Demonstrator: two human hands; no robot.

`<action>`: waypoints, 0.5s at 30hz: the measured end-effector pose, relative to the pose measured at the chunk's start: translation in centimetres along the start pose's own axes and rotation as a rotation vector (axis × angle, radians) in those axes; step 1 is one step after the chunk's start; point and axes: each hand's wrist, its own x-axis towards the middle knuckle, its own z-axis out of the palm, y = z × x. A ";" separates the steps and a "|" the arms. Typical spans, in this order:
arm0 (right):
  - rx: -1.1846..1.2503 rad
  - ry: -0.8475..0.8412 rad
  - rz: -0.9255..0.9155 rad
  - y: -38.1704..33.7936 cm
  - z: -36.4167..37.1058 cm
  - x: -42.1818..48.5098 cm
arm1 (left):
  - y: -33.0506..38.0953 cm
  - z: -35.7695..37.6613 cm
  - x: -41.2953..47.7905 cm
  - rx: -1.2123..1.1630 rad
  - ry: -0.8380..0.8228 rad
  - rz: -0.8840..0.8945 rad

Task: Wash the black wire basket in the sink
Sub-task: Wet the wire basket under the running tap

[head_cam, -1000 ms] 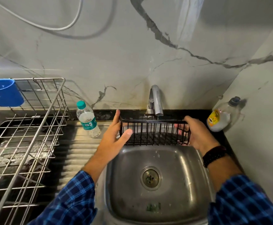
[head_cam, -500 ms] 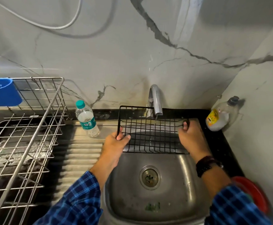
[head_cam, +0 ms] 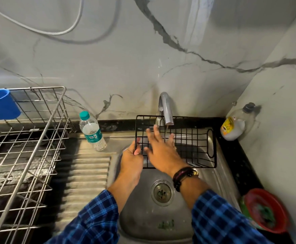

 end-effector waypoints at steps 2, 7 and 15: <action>0.006 -0.141 -0.088 -0.1 0.1 -0.2 | 0.1 0.1 -0.3 -0.033 -0.020 -0.008; -0.159 -0.180 -0.126 2.9 -1.7 -3.6 | -0.5 -0.9 -0.4 -0.092 0.072 0.004; 0.106 0.710 0.145 10.3 -4.7 -15.4 | 0.2 -1.3 1.0 -0.039 0.110 -0.018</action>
